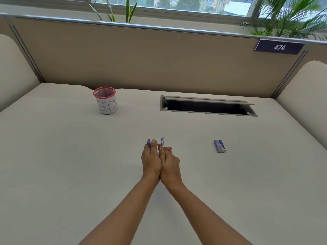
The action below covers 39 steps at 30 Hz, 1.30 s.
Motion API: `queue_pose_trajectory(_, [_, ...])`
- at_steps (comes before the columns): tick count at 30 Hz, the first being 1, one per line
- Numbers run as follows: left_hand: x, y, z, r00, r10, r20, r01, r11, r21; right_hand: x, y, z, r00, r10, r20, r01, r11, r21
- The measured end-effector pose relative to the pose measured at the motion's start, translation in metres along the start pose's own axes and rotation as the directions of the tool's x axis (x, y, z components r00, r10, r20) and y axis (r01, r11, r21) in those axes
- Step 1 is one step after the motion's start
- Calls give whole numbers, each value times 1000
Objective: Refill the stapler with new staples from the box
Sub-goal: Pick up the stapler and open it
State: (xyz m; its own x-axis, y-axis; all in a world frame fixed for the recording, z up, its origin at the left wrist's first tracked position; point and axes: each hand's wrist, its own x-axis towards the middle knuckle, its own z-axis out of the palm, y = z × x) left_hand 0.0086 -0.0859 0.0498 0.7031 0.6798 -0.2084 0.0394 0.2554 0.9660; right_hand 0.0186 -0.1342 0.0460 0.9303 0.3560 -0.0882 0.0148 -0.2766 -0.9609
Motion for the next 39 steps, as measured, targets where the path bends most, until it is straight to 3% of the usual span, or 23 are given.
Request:
queue_pose_trajectory(13, [1,-3,-1,999,-32,5,32,999,-22,-1,0,1,1000,27,5,-27,999,-29])
queue_pose_trajectory(17, [0,3,1,994,-17,-110,12,999,-46,4,2,1,996,25,-84,-32,996,-84])
queue_pose_trajectory(21, [-1,5,0,991,-1,-136,-4,999,-42,6,1,1,997,-24,-67,15,992,-128])
queue_pose_trajectory(39, [-1,10,2,989,4,-148,-14,998,-66,8,-2,3,992,-53,-110,45,996,-78])
